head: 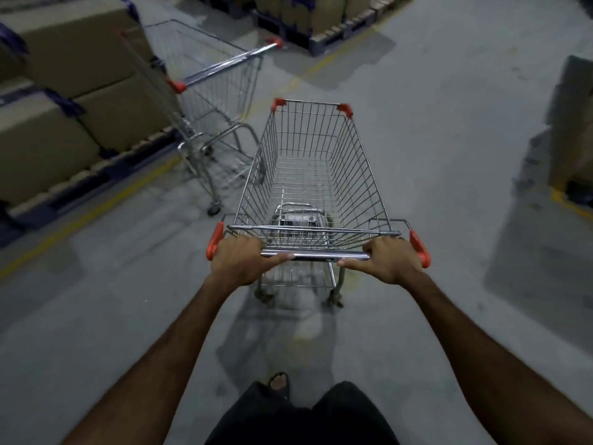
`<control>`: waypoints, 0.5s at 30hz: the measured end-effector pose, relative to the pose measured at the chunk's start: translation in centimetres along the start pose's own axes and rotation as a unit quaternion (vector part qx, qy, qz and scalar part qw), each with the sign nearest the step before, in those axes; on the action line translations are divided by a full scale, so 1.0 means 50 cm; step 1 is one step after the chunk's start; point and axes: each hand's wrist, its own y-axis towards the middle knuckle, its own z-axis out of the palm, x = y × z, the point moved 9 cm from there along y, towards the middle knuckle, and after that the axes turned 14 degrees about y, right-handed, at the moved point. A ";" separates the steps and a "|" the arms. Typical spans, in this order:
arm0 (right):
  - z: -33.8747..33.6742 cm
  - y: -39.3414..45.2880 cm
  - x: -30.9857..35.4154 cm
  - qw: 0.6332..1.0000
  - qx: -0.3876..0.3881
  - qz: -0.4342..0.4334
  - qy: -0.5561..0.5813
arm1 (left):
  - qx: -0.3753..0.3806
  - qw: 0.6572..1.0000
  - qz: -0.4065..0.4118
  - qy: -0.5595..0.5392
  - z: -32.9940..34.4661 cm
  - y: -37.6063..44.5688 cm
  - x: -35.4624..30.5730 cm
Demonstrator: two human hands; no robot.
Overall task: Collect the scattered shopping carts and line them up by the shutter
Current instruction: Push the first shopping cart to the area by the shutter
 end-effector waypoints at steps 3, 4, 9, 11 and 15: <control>0.004 0.067 0.046 0.999 0.011 -0.046 -0.009 | 0.004 0.999 -0.050 -0.017 0.013 -0.021 0.055; 0.005 0.090 0.061 0.998 0.015 -0.062 -0.015 | 0.008 0.997 -0.069 -0.017 0.015 -0.030 0.069; 0.011 0.197 0.134 0.987 0.039 -0.148 -0.040 | 0.006 0.985 -0.166 -0.039 0.023 -0.070 0.125; 0.013 0.230 0.165 0.981 0.052 -0.182 -0.045 | 0.019 0.978 -0.203 -0.051 0.034 -0.089 0.139; 0.016 0.279 0.225 0.964 0.083 -0.248 -0.048 | 0.031 0.958 -0.278 -0.066 0.043 -0.134 0.157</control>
